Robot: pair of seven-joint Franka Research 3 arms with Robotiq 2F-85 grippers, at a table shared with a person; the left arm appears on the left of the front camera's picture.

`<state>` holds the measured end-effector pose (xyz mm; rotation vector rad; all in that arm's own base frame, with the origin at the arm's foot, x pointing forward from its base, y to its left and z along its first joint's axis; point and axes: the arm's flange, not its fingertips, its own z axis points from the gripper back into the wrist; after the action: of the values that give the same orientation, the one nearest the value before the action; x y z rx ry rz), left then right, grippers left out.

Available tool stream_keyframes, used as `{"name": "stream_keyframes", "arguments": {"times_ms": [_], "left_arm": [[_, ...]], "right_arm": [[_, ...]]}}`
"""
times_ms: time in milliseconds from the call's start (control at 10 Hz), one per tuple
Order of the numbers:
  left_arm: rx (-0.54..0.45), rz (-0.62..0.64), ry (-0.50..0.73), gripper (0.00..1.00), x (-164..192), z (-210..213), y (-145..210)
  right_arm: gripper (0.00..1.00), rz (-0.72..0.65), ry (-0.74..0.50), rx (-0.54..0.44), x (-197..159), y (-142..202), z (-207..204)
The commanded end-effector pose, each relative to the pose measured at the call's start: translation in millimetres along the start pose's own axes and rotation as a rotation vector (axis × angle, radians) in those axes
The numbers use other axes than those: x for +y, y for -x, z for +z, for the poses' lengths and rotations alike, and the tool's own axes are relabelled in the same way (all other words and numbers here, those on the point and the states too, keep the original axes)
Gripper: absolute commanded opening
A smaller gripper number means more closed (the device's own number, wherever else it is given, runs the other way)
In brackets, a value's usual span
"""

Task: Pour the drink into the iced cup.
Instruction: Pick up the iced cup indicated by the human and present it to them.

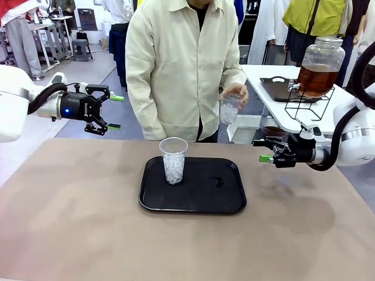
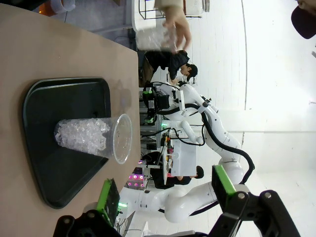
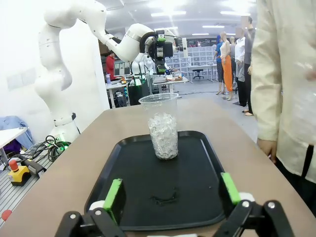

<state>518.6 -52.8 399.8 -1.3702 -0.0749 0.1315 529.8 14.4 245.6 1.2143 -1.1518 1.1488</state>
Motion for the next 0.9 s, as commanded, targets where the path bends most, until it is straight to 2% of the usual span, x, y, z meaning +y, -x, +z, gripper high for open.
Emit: {"name": "stream_keyframes", "arguments": {"times_ms": [0, 800], "left_arm": [[-0.004, 0.009, -0.001, 1.00, -2.5, 1.0, 0.4], [-0.004, 0.009, -0.001, 1.00, -2.5, 1.0, 0.4]], "right_arm": [[1.00, 0.002, -0.003, 0.000, -0.4, -1.9, -2.2], [1.00, 0.002, -0.003, 0.000, -0.4, -1.9, -2.2]]}}
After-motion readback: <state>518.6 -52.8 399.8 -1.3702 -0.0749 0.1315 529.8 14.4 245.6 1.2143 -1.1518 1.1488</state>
